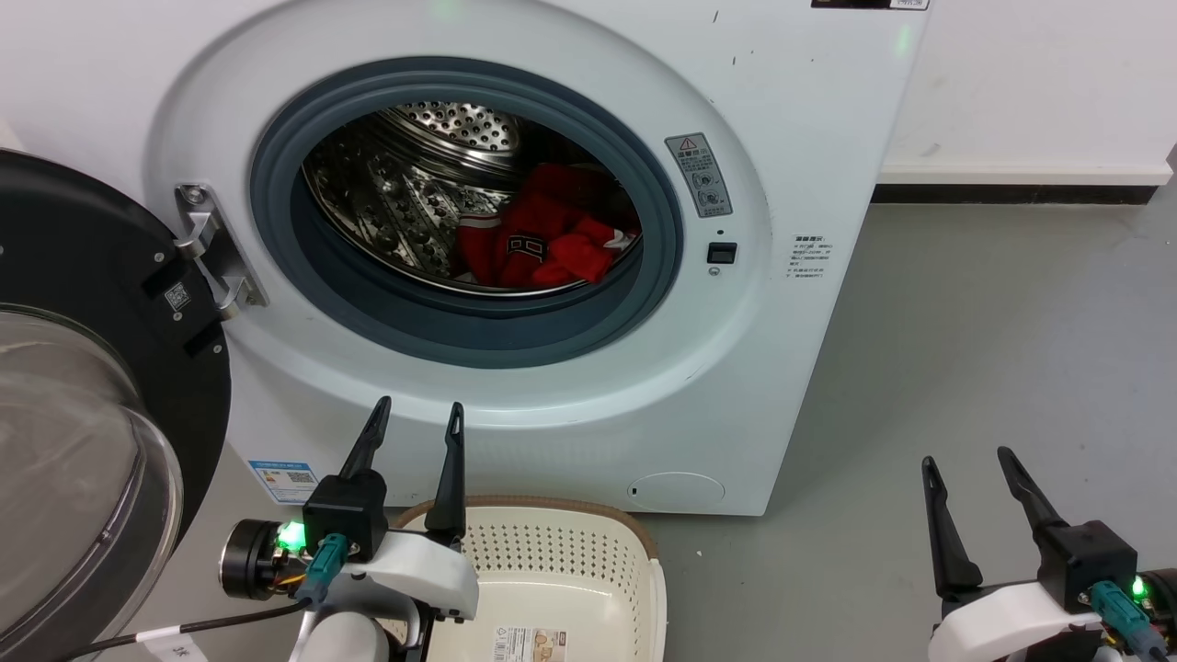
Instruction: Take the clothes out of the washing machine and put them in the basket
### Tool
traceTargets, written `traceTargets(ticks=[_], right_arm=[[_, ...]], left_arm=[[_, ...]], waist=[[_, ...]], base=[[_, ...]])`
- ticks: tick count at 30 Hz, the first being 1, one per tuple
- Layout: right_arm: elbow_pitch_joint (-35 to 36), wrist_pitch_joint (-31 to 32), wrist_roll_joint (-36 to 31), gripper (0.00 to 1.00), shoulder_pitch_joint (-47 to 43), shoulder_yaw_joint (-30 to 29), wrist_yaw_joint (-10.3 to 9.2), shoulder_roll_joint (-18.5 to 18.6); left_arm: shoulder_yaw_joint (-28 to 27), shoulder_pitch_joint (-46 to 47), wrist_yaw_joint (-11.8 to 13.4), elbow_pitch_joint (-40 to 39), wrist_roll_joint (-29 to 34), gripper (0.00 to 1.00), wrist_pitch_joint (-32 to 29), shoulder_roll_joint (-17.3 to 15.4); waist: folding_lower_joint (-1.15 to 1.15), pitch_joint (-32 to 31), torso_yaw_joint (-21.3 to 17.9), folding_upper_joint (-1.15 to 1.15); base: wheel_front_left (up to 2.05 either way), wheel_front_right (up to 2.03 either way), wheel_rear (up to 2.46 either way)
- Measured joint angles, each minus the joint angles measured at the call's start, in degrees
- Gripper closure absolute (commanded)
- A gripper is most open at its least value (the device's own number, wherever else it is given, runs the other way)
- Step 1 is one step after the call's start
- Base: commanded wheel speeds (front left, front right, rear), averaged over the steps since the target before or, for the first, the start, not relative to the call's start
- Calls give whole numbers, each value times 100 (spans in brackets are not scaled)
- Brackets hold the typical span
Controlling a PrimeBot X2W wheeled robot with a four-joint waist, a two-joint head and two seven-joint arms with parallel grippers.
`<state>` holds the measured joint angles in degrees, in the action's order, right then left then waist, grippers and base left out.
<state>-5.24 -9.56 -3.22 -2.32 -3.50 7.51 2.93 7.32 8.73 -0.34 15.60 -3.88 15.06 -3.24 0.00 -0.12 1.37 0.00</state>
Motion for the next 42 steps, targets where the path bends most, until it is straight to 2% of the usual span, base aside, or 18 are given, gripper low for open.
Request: traceTargets(ticks=[12,18,23,32,42], right_arm=[[123,25,16,0,208,84,0,0],[231,4,16,0,463,180,0,0],[290,-52,73,0,695,255,0,1],[334,-249,187,0,1228,478,1,2],[142,-465,527,0,1547,730,0,3]], left_arm=[[-168,495,-20,153,-10,0,1,-2],[-394,1138,-129,452,-104,0,1,-131],[-546,1849,-313,876,-233,0,2,-212],[-650,3484,-482,1870,-257,0,-23,-739],[-631,5288,-624,3083,-370,0,-560,-1421]], waist=[[0,382,-52,0],[0,844,-187,0],[0,1288,-345,0],[1,2213,-722,0],[1,3065,-1362,0]], base=[[0,0,0],[0,0,0],[0,0,0],[0,0,0],[0,0,0]])
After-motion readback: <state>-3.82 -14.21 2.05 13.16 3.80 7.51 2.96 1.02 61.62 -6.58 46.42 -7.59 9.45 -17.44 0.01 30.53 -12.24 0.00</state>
